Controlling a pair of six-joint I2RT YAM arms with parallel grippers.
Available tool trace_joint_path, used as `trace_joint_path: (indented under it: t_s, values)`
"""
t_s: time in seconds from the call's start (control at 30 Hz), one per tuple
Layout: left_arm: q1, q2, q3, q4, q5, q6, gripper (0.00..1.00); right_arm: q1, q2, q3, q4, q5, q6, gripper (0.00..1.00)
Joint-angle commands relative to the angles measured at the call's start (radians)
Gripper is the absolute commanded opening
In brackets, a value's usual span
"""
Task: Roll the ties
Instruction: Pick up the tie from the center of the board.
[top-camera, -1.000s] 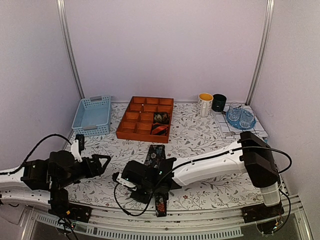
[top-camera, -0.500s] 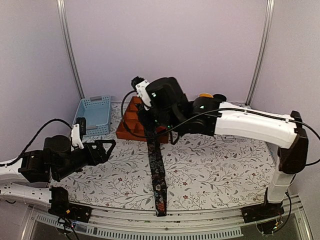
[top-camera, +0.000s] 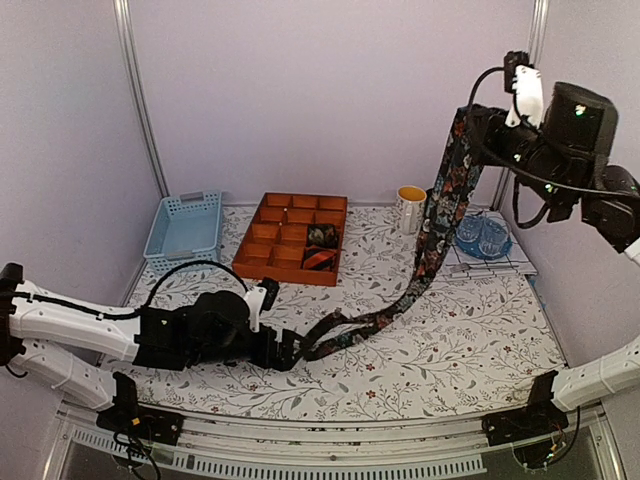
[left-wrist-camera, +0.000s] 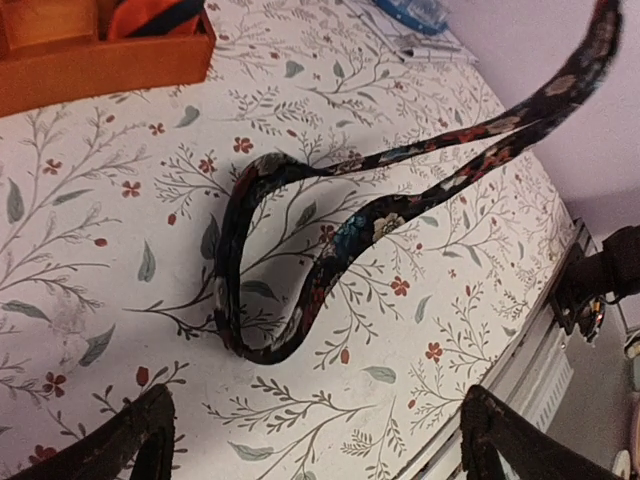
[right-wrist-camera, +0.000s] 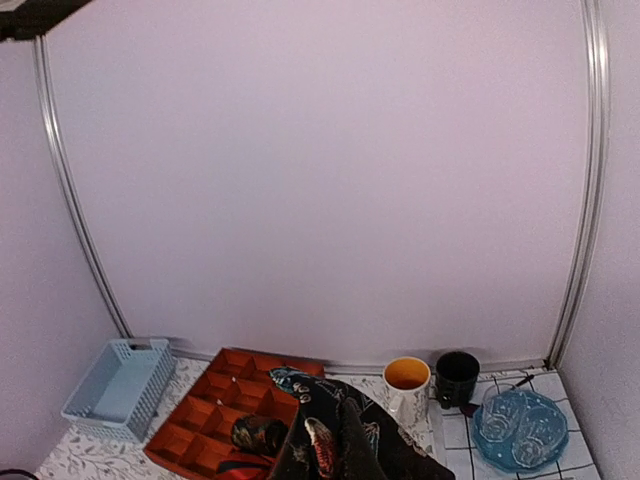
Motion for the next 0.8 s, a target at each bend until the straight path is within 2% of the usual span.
trace_joint_path:
  t_s: [0.0, 0.37, 0.7, 0.77]
  values:
    - [-0.011, 0.105, 0.02, 0.139, 0.114, 0.036, 0.97, -0.097, 0.013, -0.15, -0.116, -0.075, 0.116, 0.0]
    - [-0.009, 0.302, 0.096, 0.188, 0.111, 0.12, 0.97, -0.281, 0.004, -0.327, -0.076, -0.213, 0.222, 0.0]
    - [0.061, 0.474, 0.098, 0.28, 0.189, 0.233, 0.79, -0.336, -0.018, -0.386, -0.076, -0.258, 0.242, 0.0]
    - [0.064, 0.489, 0.082, 0.306, 0.173, 0.278, 0.84, -0.344, -0.028, -0.393, -0.077, -0.263, 0.239, 0.0]
